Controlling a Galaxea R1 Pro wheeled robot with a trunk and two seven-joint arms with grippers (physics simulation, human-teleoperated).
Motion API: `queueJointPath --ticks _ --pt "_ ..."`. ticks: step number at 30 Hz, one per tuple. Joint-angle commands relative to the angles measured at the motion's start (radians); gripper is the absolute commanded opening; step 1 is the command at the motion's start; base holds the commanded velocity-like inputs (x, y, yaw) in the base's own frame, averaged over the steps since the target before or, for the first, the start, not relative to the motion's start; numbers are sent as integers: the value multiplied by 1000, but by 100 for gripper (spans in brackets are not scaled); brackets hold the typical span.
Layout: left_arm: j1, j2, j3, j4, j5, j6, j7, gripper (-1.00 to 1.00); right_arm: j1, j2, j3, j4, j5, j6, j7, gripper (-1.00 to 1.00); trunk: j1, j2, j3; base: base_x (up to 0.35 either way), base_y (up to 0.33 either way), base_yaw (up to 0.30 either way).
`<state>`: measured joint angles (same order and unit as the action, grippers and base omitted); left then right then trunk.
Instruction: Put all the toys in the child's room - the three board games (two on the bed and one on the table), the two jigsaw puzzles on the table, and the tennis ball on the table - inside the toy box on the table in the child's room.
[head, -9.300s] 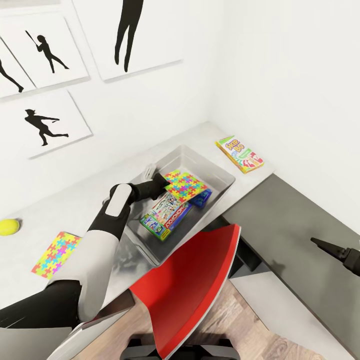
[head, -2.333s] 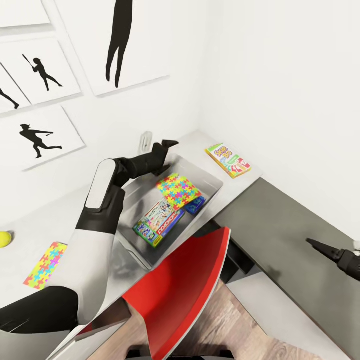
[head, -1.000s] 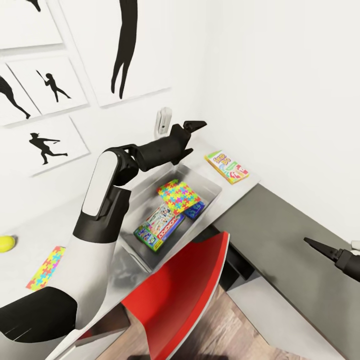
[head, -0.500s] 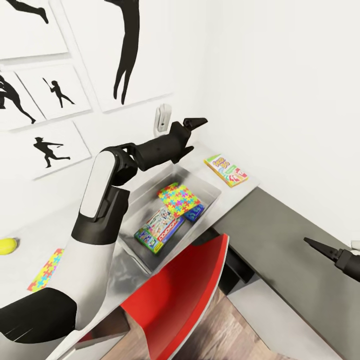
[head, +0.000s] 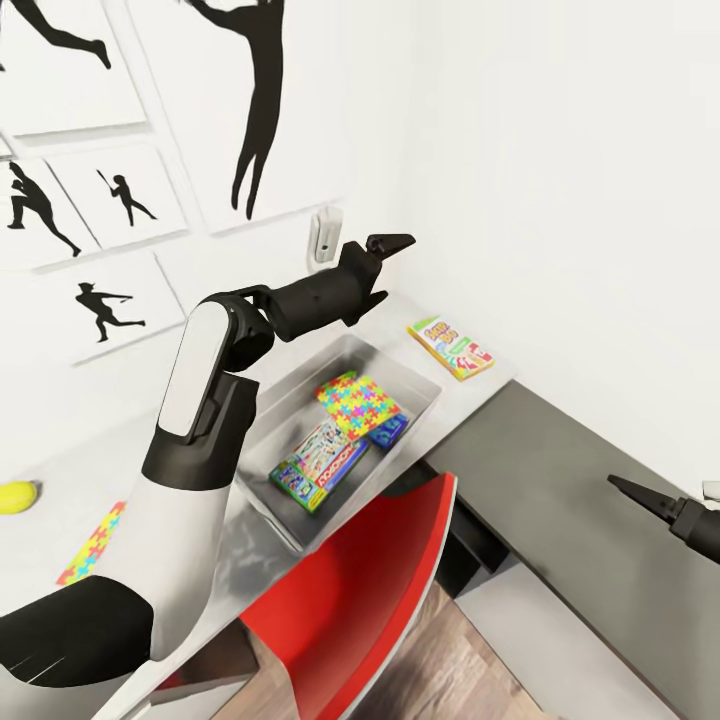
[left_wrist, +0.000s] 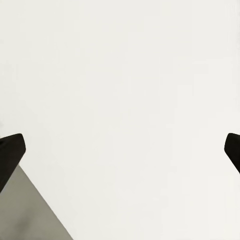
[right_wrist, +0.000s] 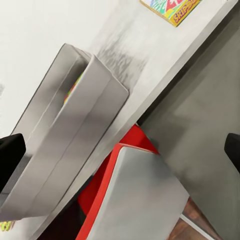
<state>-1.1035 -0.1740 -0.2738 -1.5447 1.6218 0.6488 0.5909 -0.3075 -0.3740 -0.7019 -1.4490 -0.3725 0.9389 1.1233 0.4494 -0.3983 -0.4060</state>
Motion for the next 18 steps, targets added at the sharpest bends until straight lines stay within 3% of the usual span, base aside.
queueJointPath --ticks 1,9,18 --pt "-1 0 1 -1 10 0 10 100 -1 0 -1 0 0 4 3 100 1 -2 0 0 0 0" --pt "-1 0 1 -1 10 0 10 100 -1 0 -1 0 0 4 3 100 1 -2 13 -38 0 0" --pt "-1 0 1 0 10 0 10 100 -1 0 -1 -1 1 4 3 100 1 -2 28 -232 0 0"
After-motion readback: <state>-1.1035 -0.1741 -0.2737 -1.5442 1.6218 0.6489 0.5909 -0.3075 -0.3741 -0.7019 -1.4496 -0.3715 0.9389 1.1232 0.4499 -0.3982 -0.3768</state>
